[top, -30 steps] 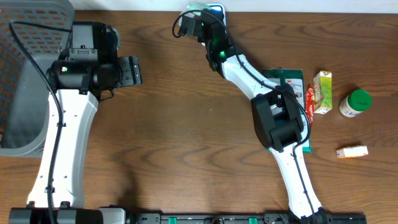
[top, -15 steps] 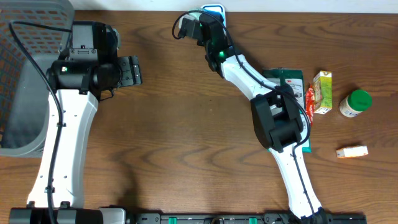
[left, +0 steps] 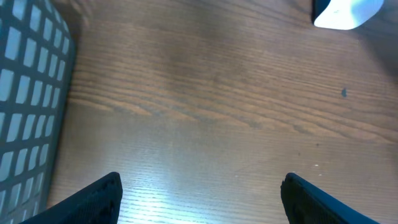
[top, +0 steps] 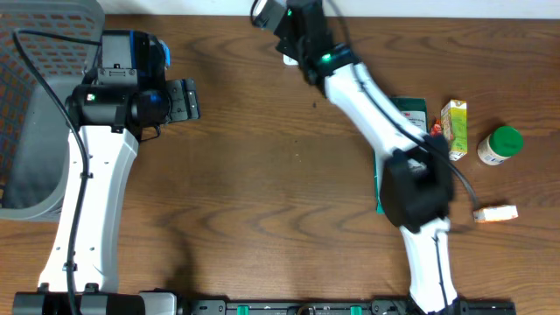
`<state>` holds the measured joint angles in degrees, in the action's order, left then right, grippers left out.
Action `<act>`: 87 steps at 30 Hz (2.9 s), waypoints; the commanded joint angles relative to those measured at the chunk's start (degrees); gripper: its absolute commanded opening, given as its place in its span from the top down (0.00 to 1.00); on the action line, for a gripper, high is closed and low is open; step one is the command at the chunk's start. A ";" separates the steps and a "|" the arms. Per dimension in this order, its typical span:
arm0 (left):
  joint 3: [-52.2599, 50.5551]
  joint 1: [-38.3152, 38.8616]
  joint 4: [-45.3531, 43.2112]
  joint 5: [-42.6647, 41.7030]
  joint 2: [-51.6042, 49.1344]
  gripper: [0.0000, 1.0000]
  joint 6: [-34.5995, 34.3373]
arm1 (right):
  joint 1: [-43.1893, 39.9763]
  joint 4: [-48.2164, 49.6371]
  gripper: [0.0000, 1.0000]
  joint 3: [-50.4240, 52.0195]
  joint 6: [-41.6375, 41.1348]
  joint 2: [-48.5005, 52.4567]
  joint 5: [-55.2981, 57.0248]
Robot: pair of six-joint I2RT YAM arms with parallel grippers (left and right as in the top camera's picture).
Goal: Scan the item barcode
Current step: 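Carry the wipes packet right and set it on the 3M package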
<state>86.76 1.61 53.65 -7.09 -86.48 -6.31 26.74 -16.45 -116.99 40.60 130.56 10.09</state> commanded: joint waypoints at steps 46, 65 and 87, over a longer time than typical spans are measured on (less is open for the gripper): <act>-0.37 -0.26 0.11 0.72 0.33 0.17 0.31 | -30.82 -43.58 0.01 21.16 -27.28 -17.81 -18.51; -0.37 -0.26 0.11 0.72 0.33 0.17 0.31 | -30.82 -43.58 0.01 21.16 -27.28 -17.81 -18.51; -0.37 -0.26 0.11 0.72 0.33 0.17 0.31 | -30.77 -43.58 0.01 21.16 -27.28 -17.81 -18.51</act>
<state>86.74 1.58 53.63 -7.09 -86.46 -6.31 -4.23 -60.01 -95.13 13.21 113.71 -8.93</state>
